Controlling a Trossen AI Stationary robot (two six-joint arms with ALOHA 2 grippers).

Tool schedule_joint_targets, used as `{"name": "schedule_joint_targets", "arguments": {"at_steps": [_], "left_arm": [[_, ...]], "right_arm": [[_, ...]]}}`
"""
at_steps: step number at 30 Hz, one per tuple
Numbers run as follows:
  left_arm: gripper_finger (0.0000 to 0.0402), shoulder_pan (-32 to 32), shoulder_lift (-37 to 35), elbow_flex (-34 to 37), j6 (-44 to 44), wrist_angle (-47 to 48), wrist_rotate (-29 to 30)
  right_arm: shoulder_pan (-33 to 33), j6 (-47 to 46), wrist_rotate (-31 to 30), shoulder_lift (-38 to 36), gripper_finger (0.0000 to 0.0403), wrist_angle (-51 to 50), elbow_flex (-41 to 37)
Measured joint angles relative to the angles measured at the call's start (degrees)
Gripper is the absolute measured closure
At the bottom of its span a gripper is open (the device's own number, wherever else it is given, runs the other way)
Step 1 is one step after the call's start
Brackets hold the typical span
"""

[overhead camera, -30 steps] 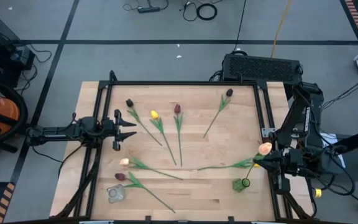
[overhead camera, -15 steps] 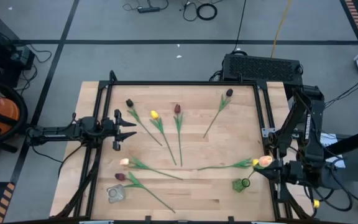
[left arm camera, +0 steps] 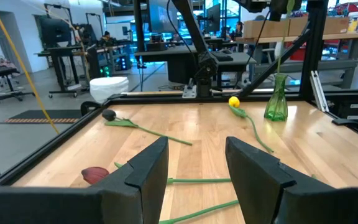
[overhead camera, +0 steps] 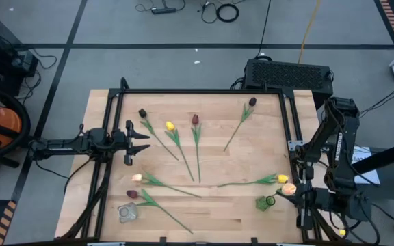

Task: Sort flowers into vase by color
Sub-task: Put the top pink tulip into the green vase

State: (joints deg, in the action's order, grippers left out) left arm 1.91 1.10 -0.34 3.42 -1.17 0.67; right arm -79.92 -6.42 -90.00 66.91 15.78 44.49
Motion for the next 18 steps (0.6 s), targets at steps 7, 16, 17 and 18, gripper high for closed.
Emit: {"name": "schedule_joint_targets", "arguments": {"at_steps": [7,16,17,18], "left_arm": [[0.0233,0.0,0.0,0.0,0.0,0.0,0.0],[0.0233,0.0,0.0,0.0,0.0,0.0,0.0],[0.0233,0.0,0.0,0.0,0.0,0.0,0.0],[0.0233,0.0,0.0,0.0,0.0,0.0,0.0]], "right_arm": [[0.0,-5.5,0.0,3.2,0.0403,-3.3,0.0],[0.0,-26.1,0.0,5.6,0.0403,-18.4,0.0],[0.0,-28.1,0.0,5.6,0.0403,-20.4,0.0],[0.0,-30.1,0.0,5.6,0.0403,-22.4,0.0]]}}
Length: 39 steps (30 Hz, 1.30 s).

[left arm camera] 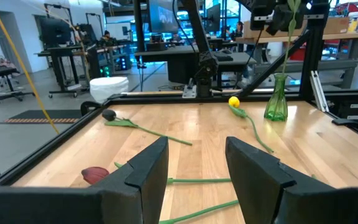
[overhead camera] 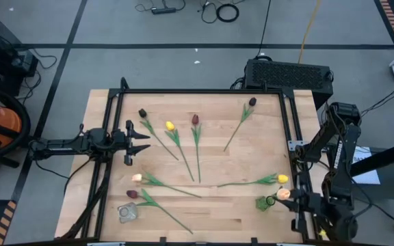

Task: Sort flowers into vase by color
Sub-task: Put the top pink tulip into the green vase

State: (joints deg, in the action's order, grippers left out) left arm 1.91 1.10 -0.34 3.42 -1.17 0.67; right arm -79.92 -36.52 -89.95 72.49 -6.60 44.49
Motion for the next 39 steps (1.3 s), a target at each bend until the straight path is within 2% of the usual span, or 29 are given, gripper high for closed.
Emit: {"name": "schedule_joint_targets", "arguments": {"at_steps": [9,13,19,28,39], "left_arm": [[0.0233,0.0,0.0,0.0,0.0,0.0,0.0],[0.0233,0.0,0.0,0.0,0.0,0.0,0.0],[0.0233,0.0,0.0,0.0,0.0,0.0,0.0],[0.0233,0.0,0.0,0.0,0.0,0.0,0.0],[0.0233,0.0,0.0,0.0,0.0,0.0,0.0]], "right_arm": [[0.0,-22.1,0.0,0.0,0.0403,-18.9,0.0],[0.0,-27.2,0.5,0.0,0.0403,-22.9,0.0],[0.0,-32.9,5.8,0.0,0.0403,-27.0,0.0],[0.0,-33.3,6.1,0.0,0.0396,-27.8,0.0],[0.0,-36.1,6.0,0.0,0.0333,-28.0,0.0]]}}
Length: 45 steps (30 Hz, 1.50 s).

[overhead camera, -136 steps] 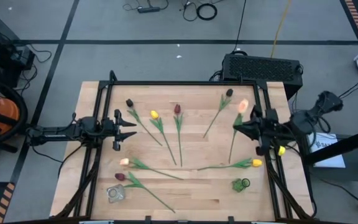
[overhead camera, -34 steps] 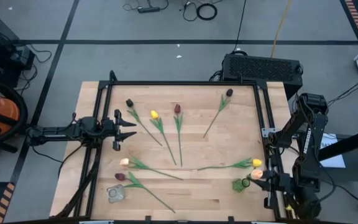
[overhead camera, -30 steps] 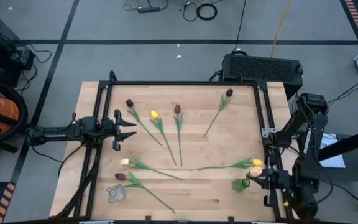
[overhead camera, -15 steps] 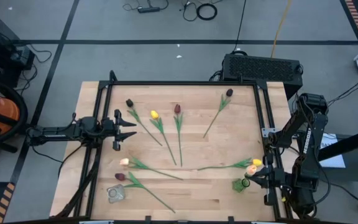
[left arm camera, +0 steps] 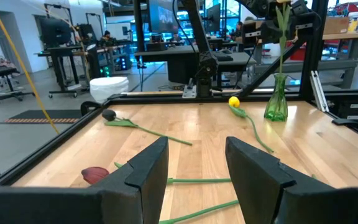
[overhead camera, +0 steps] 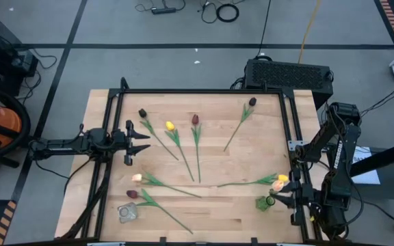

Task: Sort flowers into vase by color
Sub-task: Put the top pink tulip into the green vase, then put the left black tulip into the transparent vase

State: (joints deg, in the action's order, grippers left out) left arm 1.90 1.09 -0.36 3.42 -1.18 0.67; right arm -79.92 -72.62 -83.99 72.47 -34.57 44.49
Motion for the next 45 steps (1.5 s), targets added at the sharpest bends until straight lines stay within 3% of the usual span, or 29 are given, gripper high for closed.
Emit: {"name": "schedule_joint_targets", "arguments": {"at_steps": [10,24,29,35,45], "left_arm": [[0.0233,0.0,0.0,0.0,0.0,0.0,0.0],[0.0233,0.0,0.0,0.0,0.0,0.0,0.0],[0.0233,0.0,0.0,0.0,0.0,0.0,0.0],[0.0233,0.0,0.0,0.0,0.0,0.0,0.0],[0.0233,0.0,0.0,0.0,0.0,0.0,0.0]], "right_arm": [[0.0,0.0,0.5,0.0,0.0269,0.0,0.0],[0.1,1.9,12.0,-7.9,0.0228,0.0,0.0],[0.1,2.6,18.3,-13.0,0.0239,0.0,0.0],[0.3,3.6,18.3,-19.0,0.0271,-2.1,0.0],[5.0,3.2,18.1,-26.8,0.0396,-10.2,0.0]]}}
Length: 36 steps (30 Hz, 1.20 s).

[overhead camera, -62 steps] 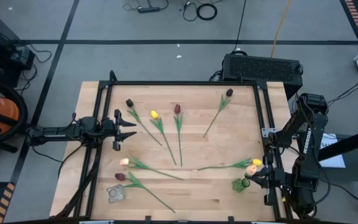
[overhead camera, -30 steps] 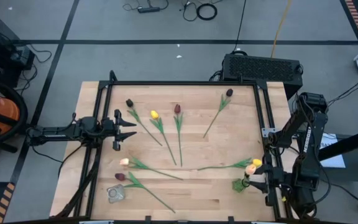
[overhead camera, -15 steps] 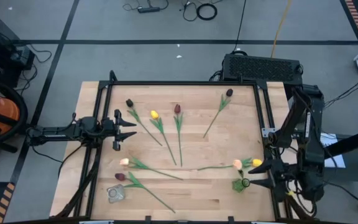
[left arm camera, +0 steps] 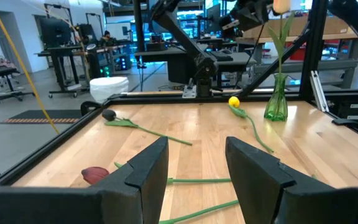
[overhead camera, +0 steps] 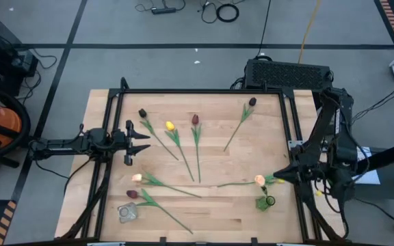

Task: Sort flowers into vase by color
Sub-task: Put the left black tulip into the transparent vase

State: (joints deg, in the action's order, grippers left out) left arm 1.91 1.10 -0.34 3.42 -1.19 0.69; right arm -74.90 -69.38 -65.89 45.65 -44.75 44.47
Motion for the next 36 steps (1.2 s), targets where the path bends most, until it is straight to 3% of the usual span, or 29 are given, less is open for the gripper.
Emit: {"name": "schedule_joint_targets", "arguments": {"at_steps": [11,21,24,28,36], "left_arm": [[0.0233,0.0,0.0,0.0,0.0,0.0,0.0],[0.0233,0.0,0.0,0.0,0.0,0.0,0.0],[0.0233,0.0,0.0,0.0,0.0,0.0,0.0],[0.0233,0.0,0.0,0.0,0.0,0.0,0.0],[0.0233,0.0,0.0,0.0,0.0,0.0,0.0]], "right_arm": [[12.4,11.3,-7.0,-6.3,0.0402,6.7,0.0],[24.7,42.2,-4.7,-6.5,0.0402,37.5,0.0],[28.2,47.5,-2.8,-5.9,0.0402,44.4,0.0],[32.8,49.6,-1.5,-4.2,0.0403,48.4,0.0],[42.9,43.0,6.5,2.5,0.0403,51.3,0.0]]}}
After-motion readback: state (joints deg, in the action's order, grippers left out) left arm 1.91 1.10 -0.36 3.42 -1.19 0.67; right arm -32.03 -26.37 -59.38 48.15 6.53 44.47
